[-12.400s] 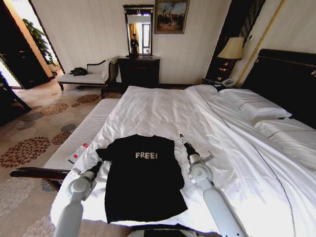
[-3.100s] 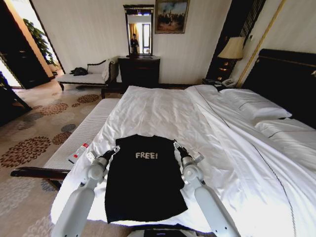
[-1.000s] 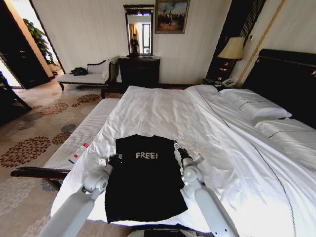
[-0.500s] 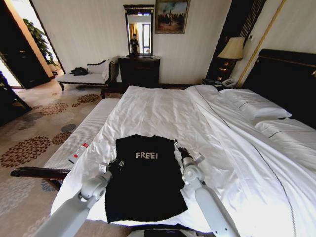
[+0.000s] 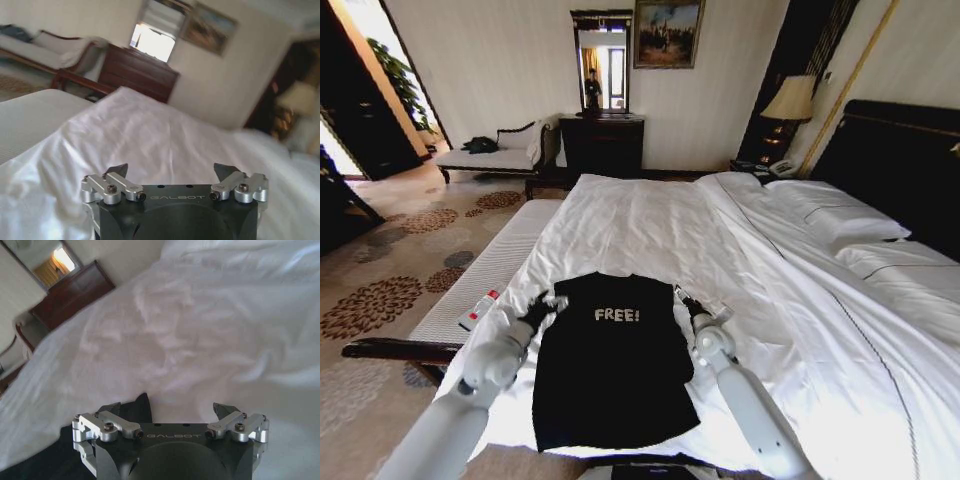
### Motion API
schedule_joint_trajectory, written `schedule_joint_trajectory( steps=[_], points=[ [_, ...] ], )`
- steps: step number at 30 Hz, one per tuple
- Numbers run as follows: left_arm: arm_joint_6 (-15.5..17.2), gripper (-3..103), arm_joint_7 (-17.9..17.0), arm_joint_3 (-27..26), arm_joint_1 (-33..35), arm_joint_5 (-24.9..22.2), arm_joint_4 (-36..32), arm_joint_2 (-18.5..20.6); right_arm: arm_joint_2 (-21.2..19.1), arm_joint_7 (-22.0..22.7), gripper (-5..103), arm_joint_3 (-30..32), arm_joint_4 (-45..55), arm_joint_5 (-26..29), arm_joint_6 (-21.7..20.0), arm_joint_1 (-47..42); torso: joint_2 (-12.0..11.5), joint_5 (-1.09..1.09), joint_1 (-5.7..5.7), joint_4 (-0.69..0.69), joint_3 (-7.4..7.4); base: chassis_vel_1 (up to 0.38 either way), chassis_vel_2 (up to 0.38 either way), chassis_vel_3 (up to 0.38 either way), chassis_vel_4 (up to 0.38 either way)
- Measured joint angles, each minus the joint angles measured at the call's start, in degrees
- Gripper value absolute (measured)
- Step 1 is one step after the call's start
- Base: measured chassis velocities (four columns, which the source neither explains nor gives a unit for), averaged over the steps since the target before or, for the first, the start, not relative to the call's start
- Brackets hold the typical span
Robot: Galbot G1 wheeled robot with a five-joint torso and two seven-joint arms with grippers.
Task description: Fold the clothes on the bed.
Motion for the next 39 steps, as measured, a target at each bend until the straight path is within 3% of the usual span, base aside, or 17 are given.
schedule_joint_trajectory(
  steps=[2,4,17,22,30,33,39],
  points=[
    [1.02,100,-2.22,-2.02,-1.76,-3.86,-0.23,-0.63,-0.88,-1.43,100,-2.54,-3.60,0.52,-0.01,3.21,0.00,0.00,0.00,0.00,0.00,0.000,0.000,0.000,0.000],
    [1.46,100,-2.77,-3.00,-2.50,-4.80,-0.51,-0.67,-1.56,-3.04,100,-4.38,-6.30,0.97,0.22,6.31,0.00,-0.02,0.00,0.01,0.00,0.000,0.000,0.000,0.000],
    [1.88,100,-3.04,-3.24,-5.79,-6.20,1.72,-1.64,-0.82,-7.88,100,-6.41,-15.06,6.94,-1.17,13.86,0.00,-0.02,0.00,0.00,0.01,0.000,0.000,0.000,0.000],
    [3.42,100,-4.16,-3.14,-7.10,-9.62,1.92,-1.34,0.20,-8.01,100,-6.80,-18.85,7.27,-1.56,15.62,0.00,-0.01,0.00,0.00,0.00,0.000,0.000,0.000,0.000],
    [3.66,100,-4.28,-2.29,-8.54,-9.65,3.57,-1.72,1.35,-8.91,101,-7.34,-21.94,6.45,-1.85,16.48,0.00,-0.02,0.00,0.00,0.00,0.000,0.000,0.000,0.000],
    [3.66,100,-4.28,-2.12,-8.84,-9.44,4.02,-1.89,1.39,-9.02,97,-7.34,-21.94,6.26,-1.81,16.23,0.00,-0.02,0.00,0.00,-0.01,0.000,0.000,0.000,0.000],
    [3.61,100,-4.23,-1.36,-9.41,-8.60,5.62,-2.40,1.27,-9.09,71,-6.50,-19.24,6.11,-1.00,14.11,0.00,-0.01,0.00,0.00,0.00,0.000,0.000,0.000,0.000]
  ],
)
